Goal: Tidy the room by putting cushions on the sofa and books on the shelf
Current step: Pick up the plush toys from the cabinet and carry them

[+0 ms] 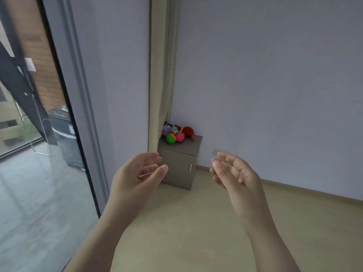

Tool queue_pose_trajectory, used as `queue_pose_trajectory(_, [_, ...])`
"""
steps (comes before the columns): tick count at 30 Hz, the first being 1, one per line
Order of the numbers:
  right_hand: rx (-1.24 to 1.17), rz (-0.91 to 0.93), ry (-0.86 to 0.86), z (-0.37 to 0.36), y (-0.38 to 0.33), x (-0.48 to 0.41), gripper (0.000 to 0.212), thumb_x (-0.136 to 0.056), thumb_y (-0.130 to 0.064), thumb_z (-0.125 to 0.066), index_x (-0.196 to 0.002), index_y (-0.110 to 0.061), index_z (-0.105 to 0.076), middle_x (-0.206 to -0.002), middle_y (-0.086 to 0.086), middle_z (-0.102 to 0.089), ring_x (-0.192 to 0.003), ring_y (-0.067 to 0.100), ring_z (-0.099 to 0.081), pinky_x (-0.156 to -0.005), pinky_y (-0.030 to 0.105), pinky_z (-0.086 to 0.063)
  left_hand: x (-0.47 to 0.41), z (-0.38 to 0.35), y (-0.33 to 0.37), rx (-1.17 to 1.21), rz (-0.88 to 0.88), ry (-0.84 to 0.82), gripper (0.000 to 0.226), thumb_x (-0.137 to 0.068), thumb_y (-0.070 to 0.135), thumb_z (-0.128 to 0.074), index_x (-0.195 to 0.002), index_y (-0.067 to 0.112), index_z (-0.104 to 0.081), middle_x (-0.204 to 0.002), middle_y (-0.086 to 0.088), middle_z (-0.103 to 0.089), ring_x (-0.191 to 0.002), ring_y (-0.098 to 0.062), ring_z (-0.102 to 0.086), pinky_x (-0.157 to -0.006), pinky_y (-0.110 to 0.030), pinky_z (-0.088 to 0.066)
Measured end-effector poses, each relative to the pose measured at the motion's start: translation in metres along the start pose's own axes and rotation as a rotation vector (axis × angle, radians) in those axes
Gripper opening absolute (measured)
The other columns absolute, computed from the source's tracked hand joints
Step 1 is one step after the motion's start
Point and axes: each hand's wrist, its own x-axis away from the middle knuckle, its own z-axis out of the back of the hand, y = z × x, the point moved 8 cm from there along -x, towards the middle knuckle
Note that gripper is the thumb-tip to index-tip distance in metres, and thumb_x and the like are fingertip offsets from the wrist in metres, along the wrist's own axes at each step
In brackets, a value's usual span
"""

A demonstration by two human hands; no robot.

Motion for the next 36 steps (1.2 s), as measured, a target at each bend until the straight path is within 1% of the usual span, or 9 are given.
queue_pose_trajectory(4, [0.01,0.002,-0.006,0.014,0.025,-0.081,0.047,-0.073,-0.042,-0.064,-0.115,-0.02,-0.064,-0.107,-0.002,-0.071,-0.101,0.009,-0.067,-0.095,0.036,-0.053,-0.063,-0.041,-0.02,-0.022,-0.006,0.009,0.024,-0.081,0.024,-0.071,-0.105,0.029,-0.067,-0.1,0.016,-0.072,-0.091,0.001,-0.067,-0.07,-0.015,-0.053])
queue_pose_trajectory(8, [0.02,-0.02,-0.03,0.012,0.054,-0.149,0.047,-0.073,-0.042,-0.064,-0.114,-0.02,-0.065,-0.105,-0.003,-0.072,-0.101,0.011,-0.068,-0.088,0.029,-0.055,-0.123,-0.063,-0.046,-0.018,0.025,0.033,0.021,-0.082,0.021,-0.071,-0.102,0.027,-0.068,-0.097,0.013,-0.073,-0.089,0.0,-0.068,-0.066,-0.016,-0.055])
queue_pose_trajectory(12, [0.04,-0.022,-0.031,0.004,0.088,-0.228,0.043,-0.074,-0.044,-0.064,-0.113,-0.024,-0.064,-0.106,-0.005,-0.072,-0.102,0.012,-0.067,-0.089,0.03,-0.055,-0.2,-0.087,-0.078,0.002,0.035,0.044,0.019,-0.083,0.019,-0.07,-0.1,0.027,-0.068,-0.094,0.012,-0.073,-0.086,0.0,-0.068,-0.058,-0.015,-0.052])
queue_pose_trajectory(17, [0.083,-0.042,-0.017,-0.012,0.125,-0.328,0.04,-0.077,-0.05,-0.065,-0.111,-0.03,-0.064,-0.108,-0.003,-0.071,-0.107,0.013,-0.065,-0.095,0.04,-0.053,-0.303,-0.112,-0.119,-0.036,0.038,0.01,0.02,-0.082,0.026,-0.07,-0.101,0.028,-0.068,-0.093,0.016,-0.073,-0.086,0.002,-0.068,-0.077,-0.021,-0.051])
queue_pose_trajectory(20, [0.117,-0.048,0.001,-0.021,0.142,-0.377,0.04,-0.08,-0.056,-0.067,-0.111,-0.032,-0.065,-0.11,-0.006,-0.071,-0.109,0.013,-0.065,-0.098,0.045,-0.05,-0.359,-0.122,-0.134,-0.075,0.045,0.001,0.019,-0.082,0.026,-0.071,-0.1,0.027,-0.069,-0.091,0.016,-0.073,-0.084,0.003,-0.067,-0.075,-0.018,-0.049])
queue_pose_trajectory(23, [0.13,-0.067,0.005,-0.027,0.165,-0.43,0.04,-0.077,-0.05,-0.064,-0.111,-0.031,-0.064,-0.109,-0.008,-0.071,-0.11,0.013,-0.064,-0.1,0.046,-0.049,-0.416,-0.139,-0.157,-0.089,0.06,0.002,0.017,-0.082,0.028,-0.072,-0.099,0.029,-0.07,-0.091,0.015,-0.073,-0.083,0.001,-0.067,-0.076,-0.021,-0.051])
queue_pose_trajectory(27, [0.142,-0.099,-0.002,-0.024,0.201,-0.503,0.04,-0.075,-0.051,-0.063,-0.111,-0.034,-0.065,-0.108,-0.012,-0.071,-0.11,0.013,-0.064,-0.099,0.046,-0.049,-0.481,-0.174,-0.187,-0.113,0.088,-0.043,0.028,-0.074,0.042,-0.072,-0.099,0.03,-0.069,-0.092,0.014,-0.073,-0.084,-0.002,-0.068,-0.075,-0.024,-0.052])
queue_pose_trajectory(31, [0.129,-0.125,-0.016,-0.017,0.238,-0.576,0.041,-0.073,-0.053,-0.063,-0.11,-0.034,-0.065,-0.108,-0.012,-0.071,-0.11,0.013,-0.064,-0.098,0.045,-0.05,-0.548,-0.207,-0.218,-0.122,0.089,0.005,0.015,-0.081,0.02,-0.072,-0.096,0.023,-0.07,-0.088,0.008,-0.073,-0.08,-0.004,-0.068,-0.068,-0.014,-0.051])
queue_pose_trajectory(36, [0.128,-0.148,-0.081,0.0,0.28,-0.693,0.041,-0.073,-0.054,-0.063,-0.11,-0.036,-0.065,-0.107,-0.009,-0.071,-0.106,0.011,-0.065,-0.098,0.045,-0.05,-0.633,-0.269,-0.25,-0.161,0.113,0.062,0.016,-0.082,0.012,-0.071,-0.097,0.014,-0.07,-0.086,0.007,-0.072,-0.076,0.004,-0.065,-0.063,-0.004,-0.045])
